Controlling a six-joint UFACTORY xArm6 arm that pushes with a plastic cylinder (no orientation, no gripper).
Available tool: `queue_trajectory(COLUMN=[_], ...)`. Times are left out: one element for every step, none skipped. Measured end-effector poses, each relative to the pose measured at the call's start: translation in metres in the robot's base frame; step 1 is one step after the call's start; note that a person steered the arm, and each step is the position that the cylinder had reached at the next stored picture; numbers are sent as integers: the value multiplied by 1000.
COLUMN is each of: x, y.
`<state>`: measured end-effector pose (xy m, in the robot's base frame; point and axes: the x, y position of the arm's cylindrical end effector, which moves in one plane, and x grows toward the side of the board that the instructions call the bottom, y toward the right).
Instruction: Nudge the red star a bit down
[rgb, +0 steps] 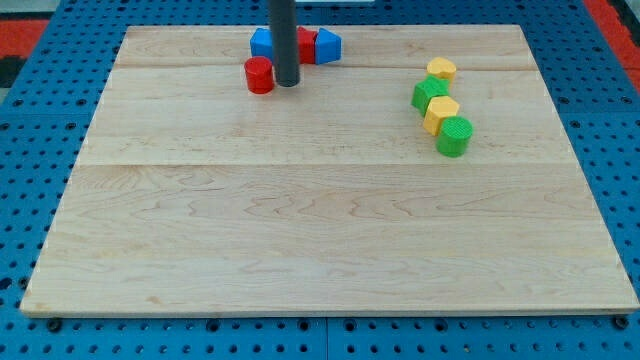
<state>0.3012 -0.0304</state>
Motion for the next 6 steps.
queue_trajectory(x=[-25,-60,-109,-110,-109,-108], y=[79,130,159,134,78,27])
